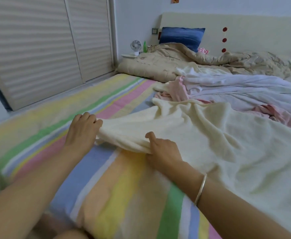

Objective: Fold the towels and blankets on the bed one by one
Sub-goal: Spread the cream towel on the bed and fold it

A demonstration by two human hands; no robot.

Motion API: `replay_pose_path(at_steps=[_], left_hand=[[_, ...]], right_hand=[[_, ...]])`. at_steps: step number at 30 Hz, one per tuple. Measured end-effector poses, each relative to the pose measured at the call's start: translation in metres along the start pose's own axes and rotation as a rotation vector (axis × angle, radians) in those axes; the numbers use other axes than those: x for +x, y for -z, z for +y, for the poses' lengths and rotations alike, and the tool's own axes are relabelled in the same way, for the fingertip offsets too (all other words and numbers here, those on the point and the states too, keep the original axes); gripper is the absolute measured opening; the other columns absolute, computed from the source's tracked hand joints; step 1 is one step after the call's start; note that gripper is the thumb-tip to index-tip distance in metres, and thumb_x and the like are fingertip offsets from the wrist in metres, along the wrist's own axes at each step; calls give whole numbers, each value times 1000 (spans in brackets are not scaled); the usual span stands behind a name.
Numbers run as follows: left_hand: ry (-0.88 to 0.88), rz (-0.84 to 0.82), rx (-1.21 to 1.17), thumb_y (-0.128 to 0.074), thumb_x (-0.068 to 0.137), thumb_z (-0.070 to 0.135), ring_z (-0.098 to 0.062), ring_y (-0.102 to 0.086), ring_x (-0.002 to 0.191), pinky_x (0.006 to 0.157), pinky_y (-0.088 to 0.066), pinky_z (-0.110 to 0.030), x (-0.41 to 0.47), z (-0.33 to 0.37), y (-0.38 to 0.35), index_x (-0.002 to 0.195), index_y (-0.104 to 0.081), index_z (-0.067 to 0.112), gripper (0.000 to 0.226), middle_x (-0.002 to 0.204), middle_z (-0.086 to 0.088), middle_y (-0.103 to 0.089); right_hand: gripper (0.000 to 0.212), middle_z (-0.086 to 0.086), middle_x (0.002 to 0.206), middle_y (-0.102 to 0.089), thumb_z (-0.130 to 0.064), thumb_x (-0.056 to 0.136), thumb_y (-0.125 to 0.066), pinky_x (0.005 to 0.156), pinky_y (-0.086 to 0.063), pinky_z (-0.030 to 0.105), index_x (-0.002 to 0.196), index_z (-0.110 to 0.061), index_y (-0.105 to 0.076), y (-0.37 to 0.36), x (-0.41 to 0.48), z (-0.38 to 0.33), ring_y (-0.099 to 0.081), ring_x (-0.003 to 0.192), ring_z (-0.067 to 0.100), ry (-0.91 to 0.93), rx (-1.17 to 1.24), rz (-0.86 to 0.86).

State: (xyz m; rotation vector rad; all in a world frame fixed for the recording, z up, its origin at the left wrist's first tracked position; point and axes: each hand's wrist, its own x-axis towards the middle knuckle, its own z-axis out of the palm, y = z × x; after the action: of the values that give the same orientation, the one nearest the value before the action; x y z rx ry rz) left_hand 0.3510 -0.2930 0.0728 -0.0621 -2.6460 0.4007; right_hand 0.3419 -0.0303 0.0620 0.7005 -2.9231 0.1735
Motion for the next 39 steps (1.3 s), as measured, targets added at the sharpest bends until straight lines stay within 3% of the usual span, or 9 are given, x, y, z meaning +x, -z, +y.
replay_pose_path(at_steps=[3,7,12,15,19,23,27,32,39], left_hand=[[42,7,-16,-83,43,-5,-34,-54,81,69,-41,-41,-5,-33,-5,79,-63,7,43,78,-13,-56],[69,62,-93,-78,41,-6,-37,-55,92,69,-45,-44,-12,-66,-6,92,-62,3,53,94,-17,-60],[64,-104,-94,-62,72,1,-38,-53,117,77,-52,-48,-36,-89,-35,138,-47,10,69,143,-15,-45],[146,-515,-344,-60,86,22,-26,-52,125,91,-46,-34,-52,-108,-48,147,-32,33,68,146,-2,-46],[410,-289,-943,-49,81,-7,-17,-63,107,84,-44,-26,-53,-116,-49,101,-67,36,51,110,3,-70],[729,-103,-1037,-42,88,-8,-18,-65,95,75,-43,-23,-32,-110,-59,89,-73,14,38,100,-5,-73],[969,-412,-1283,-50,88,-5,-20,-64,70,57,-48,-23,-17,-107,-73,87,-70,10,26,89,-11,-69],[646,-944,-1459,-44,92,-2,-5,-49,46,37,-36,-16,-12,-96,-56,89,-61,13,23,61,0,-58],[612,-1114,-1776,-55,87,3,-13,-62,63,59,-54,-24,4,-64,-57,77,-63,9,14,71,-5,-65]], right_hand=[[16,0,93,-55,-35,94,-43,73,-38,35,107,-27,-48,17,5,-31,-51,85,23,95,316,-235],[35,0,80,-53,-32,99,-33,73,-37,33,71,-15,-46,38,13,-66,-46,76,17,55,682,-339],[36,-3,127,-54,-38,101,-34,97,-32,27,121,-20,-57,29,9,-98,-45,108,11,85,760,-554],[65,-7,111,-60,-64,95,-26,88,-39,22,121,-18,-64,23,18,-116,-52,90,10,38,729,-786],[62,-6,101,-72,-56,100,-26,84,-49,28,92,-20,-77,9,62,-125,-64,89,14,42,674,-564],[29,-5,113,-64,-37,98,-45,89,-47,30,111,-25,-68,-17,118,-133,-58,107,17,73,415,-141],[38,2,131,-54,-22,99,-40,98,-43,40,137,-25,-47,-39,163,-148,-45,123,22,148,318,-52],[49,4,132,-56,-16,94,-42,97,-45,41,142,-28,-41,-52,186,-147,-52,119,26,231,128,-291],[19,-1,103,-62,-17,89,-58,69,-36,30,107,-20,-60,-52,186,-120,-58,99,21,333,-120,-284]])
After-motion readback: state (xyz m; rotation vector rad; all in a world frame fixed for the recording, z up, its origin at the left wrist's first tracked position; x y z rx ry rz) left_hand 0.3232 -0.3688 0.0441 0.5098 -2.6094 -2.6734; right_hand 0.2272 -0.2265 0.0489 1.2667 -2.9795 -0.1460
